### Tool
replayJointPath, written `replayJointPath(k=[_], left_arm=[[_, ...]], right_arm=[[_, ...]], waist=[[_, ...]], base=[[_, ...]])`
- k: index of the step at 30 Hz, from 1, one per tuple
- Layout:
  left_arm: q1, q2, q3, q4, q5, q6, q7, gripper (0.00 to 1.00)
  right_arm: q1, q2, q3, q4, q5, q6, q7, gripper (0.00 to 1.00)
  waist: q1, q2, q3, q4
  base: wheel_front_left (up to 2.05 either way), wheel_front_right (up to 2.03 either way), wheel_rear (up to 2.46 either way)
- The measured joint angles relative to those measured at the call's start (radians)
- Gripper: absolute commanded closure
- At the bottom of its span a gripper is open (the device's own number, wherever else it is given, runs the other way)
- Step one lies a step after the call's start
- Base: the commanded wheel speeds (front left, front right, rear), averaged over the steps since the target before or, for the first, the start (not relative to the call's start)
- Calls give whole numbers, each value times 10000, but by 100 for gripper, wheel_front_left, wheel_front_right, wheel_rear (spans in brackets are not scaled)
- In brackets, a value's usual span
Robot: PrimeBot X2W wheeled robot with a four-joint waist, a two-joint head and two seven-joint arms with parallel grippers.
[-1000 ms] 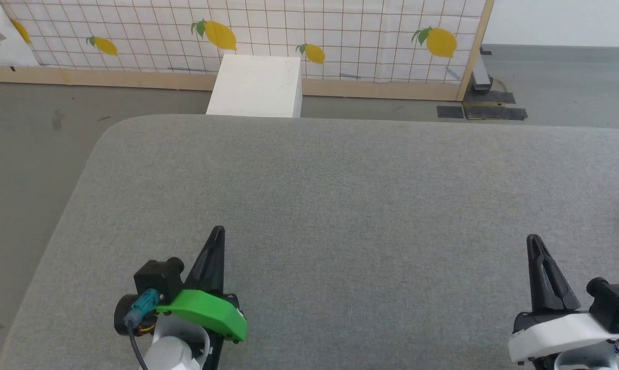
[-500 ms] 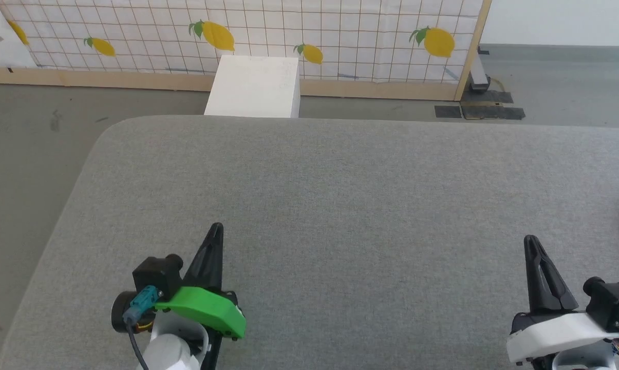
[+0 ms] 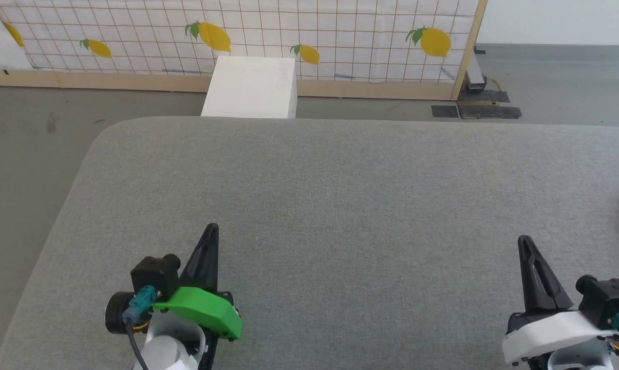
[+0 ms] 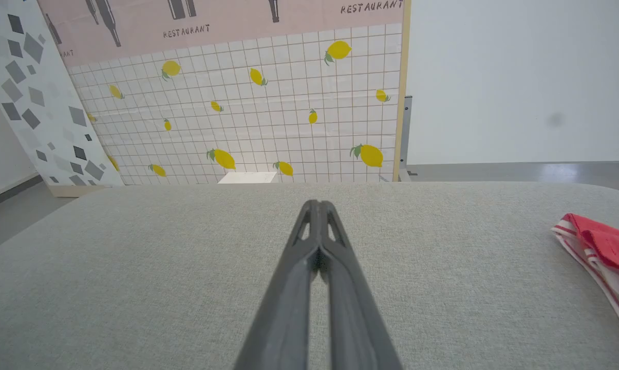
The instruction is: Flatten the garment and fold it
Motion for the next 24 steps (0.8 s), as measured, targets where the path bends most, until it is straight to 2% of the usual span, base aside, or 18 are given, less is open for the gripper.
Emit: replayJointPath(k=[24], left_arm=[[260, 0, 259, -585, 443, 182, 479, 100]], right_arm=[[-60, 2, 176, -10, -326, 0, 316, 100]], waist=[[0, 0, -7, -133]], base=[[0, 0, 0]])
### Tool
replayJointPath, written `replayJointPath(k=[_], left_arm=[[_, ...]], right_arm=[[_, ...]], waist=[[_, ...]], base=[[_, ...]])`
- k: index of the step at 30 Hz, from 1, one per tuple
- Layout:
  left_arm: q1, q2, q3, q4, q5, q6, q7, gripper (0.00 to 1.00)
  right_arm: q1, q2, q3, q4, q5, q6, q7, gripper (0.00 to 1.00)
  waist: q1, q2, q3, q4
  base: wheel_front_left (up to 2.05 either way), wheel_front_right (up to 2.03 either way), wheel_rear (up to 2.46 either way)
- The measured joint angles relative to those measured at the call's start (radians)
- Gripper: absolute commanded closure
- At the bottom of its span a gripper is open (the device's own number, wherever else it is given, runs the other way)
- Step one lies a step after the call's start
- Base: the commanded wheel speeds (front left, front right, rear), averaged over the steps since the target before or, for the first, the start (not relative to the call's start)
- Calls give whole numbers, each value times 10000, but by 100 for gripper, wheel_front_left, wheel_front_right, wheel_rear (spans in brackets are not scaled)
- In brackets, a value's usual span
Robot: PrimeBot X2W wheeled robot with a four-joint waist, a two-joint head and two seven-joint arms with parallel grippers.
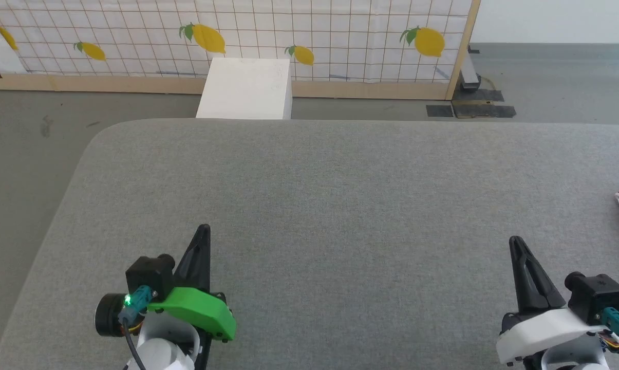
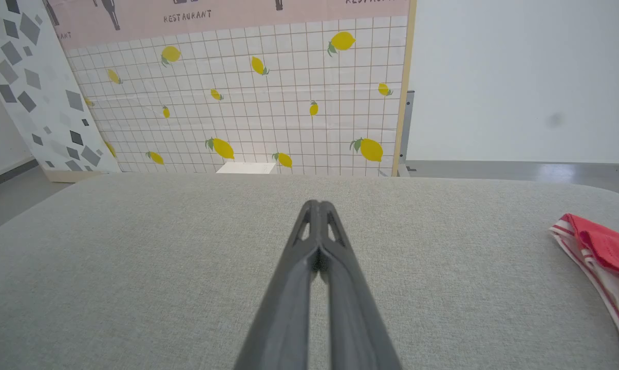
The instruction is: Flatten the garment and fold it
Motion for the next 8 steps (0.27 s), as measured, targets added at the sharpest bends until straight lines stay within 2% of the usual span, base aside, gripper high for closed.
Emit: replayJointPath(k=[8], left_arm=[[48, 0, 81, -169, 232, 79, 165, 100]], right_arm=[[-60, 0, 58, -8, -100, 0, 100, 100]], waist=[[0, 0, -2, -42]], base=[[0, 0, 0]])
